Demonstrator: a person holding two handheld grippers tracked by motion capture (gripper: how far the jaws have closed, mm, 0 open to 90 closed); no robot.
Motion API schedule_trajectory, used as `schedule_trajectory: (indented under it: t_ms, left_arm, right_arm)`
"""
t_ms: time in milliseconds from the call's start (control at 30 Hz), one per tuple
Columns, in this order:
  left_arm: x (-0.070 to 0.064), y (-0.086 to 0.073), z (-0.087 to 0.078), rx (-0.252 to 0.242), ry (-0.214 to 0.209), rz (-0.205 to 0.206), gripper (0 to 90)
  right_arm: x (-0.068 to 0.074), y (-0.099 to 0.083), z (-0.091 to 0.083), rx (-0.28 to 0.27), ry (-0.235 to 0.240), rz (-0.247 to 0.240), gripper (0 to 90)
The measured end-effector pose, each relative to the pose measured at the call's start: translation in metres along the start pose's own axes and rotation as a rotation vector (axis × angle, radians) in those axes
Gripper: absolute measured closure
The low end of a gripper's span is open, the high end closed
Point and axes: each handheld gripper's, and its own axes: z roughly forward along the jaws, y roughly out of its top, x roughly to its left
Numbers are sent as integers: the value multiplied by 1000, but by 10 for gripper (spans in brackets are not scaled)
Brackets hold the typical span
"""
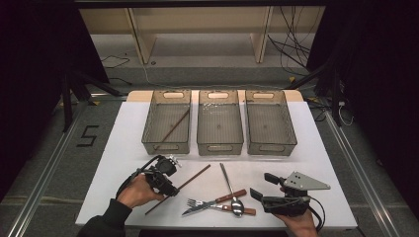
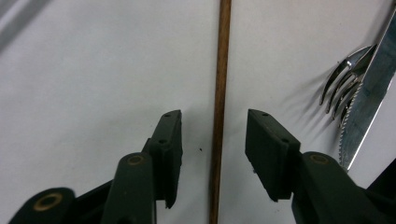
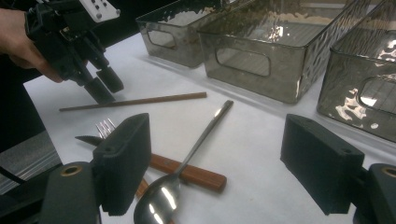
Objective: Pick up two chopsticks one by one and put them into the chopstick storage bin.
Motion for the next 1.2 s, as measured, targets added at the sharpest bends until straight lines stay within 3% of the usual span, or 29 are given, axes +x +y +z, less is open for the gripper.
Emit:
schedule_trajectory:
  t_ms: [367,667,900,1200]
  left_arm:
    - [-4,1,7,29,6,23,701]
    - [-8,3,9,50,52,49,767]
    - [-7,3,9,40,46,43,834]
    - [-4,2,8,35,31,50,848]
  right_arm:
    - [0,0,0,4,0,1,251]
    - [0,0,0,5,-1,0,252]
    - [1,0,1,9,-1,-2,252]
    - [0,-1,0,10,-2,1,252]
